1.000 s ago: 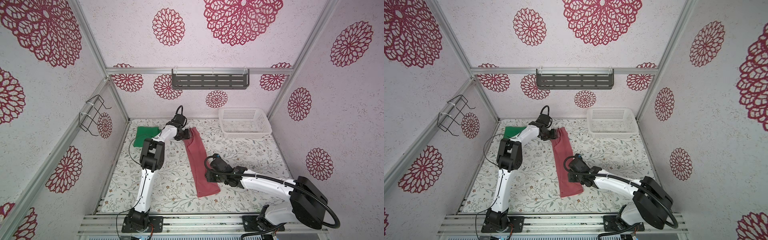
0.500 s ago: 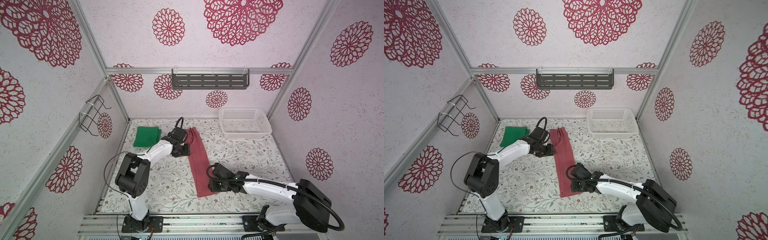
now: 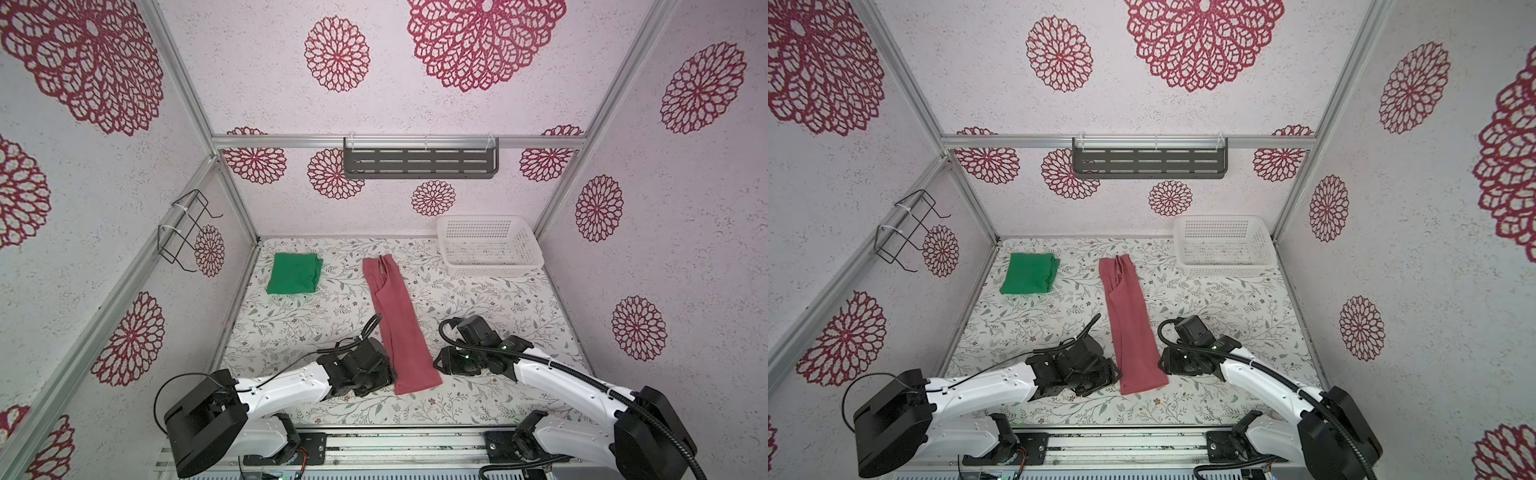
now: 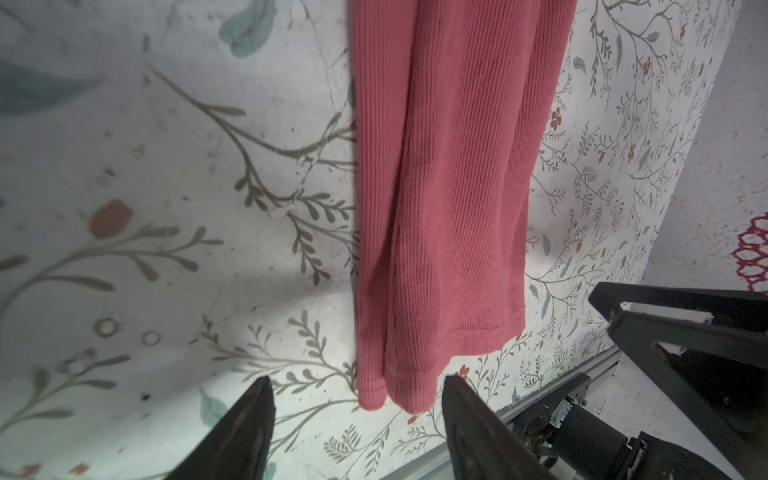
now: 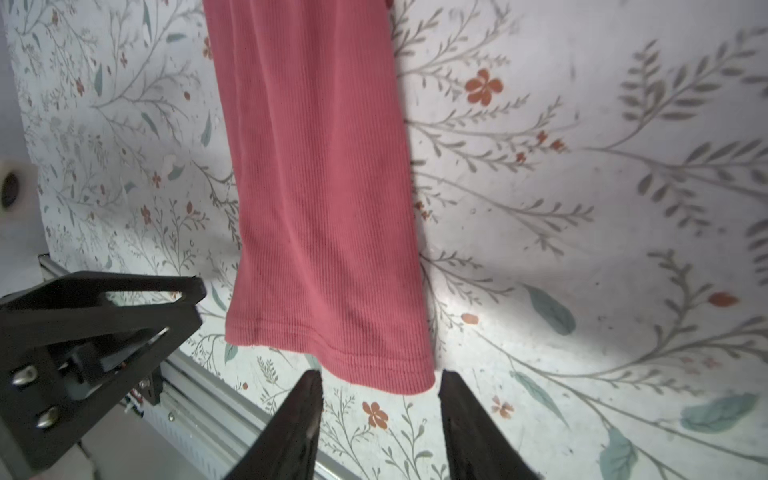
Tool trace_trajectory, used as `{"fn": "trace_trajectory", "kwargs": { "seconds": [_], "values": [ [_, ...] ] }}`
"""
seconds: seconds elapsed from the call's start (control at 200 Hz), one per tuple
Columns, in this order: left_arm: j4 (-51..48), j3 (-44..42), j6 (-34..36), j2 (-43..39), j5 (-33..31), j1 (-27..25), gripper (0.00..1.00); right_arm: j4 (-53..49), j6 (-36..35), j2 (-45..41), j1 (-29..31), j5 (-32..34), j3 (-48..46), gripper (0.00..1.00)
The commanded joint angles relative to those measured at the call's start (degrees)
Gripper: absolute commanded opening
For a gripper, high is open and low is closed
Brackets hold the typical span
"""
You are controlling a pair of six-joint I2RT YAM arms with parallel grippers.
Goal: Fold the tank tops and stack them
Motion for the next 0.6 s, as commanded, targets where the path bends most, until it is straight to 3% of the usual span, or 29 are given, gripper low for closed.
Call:
{"fn": "trace_trajectory", "kwargs": {
  "seconds": [0.0,0.115,0.31,0.595],
  "values": [
    [13.71,-3.04,-11.20,1.74,-3.69,-2.88,0.66,4.59,-0.16,-2.43,-0.53,-4.88,-2.91,0.47],
    [19.77,-6.07,-14.45,4.12,-4.58,-4.23,0.60,8.65,2.15,-3.65,-0.54,-5.75,-6.98,0.47],
    [20.93,-7.41,-16.59,6.50,-6.56,-5.67,0.52,10.56,2.87,-5.08,-0.57,-4.52,-10.08,0.46],
    [14.30,-7.12,-17.86,5.54,-8.29,-7.87,0.39,13.79,2.97,-2.30,-0.55,-4.73,-11.52,0.46]
  ]
}}
